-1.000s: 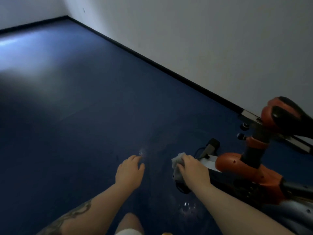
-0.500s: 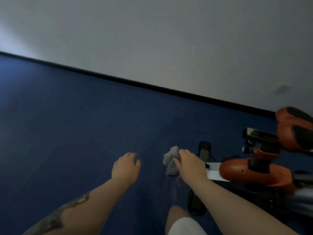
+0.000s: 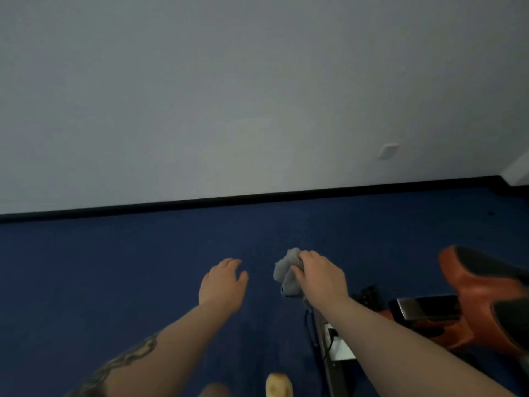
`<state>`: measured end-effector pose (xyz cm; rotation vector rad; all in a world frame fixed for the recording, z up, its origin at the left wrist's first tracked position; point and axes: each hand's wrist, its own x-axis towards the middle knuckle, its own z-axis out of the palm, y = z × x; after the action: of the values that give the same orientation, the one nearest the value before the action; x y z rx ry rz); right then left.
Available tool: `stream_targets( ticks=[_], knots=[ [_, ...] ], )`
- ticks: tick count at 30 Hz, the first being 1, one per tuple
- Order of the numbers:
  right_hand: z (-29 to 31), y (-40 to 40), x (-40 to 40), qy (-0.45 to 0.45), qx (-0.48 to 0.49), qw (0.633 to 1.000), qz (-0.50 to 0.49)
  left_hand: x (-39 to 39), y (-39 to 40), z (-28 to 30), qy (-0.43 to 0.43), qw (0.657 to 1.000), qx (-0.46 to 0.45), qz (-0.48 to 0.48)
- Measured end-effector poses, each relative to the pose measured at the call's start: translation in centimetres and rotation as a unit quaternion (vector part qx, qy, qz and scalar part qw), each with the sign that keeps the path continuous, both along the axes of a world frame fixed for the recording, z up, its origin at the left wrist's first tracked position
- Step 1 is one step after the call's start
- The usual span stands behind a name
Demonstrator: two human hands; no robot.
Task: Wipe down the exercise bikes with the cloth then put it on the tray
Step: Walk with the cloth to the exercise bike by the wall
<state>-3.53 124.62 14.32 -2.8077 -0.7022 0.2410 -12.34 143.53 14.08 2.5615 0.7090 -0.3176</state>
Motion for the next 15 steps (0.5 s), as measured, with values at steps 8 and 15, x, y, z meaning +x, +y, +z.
stream_targets(
  ticks=[8, 15],
  knots=[
    [0.6, 4.6, 12.9, 0.007, 0.006, 0.991, -0.132, 15.8, 7.0, -0.4, 0.007, 0.995, 0.004, -0.103],
    [1.4, 4.6, 21.9, 0.014, 0.009, 0.951, -0.307, 34.1, 9.9, 0.9, -0.014, 0.965, 0.012, -0.263]
  ],
)
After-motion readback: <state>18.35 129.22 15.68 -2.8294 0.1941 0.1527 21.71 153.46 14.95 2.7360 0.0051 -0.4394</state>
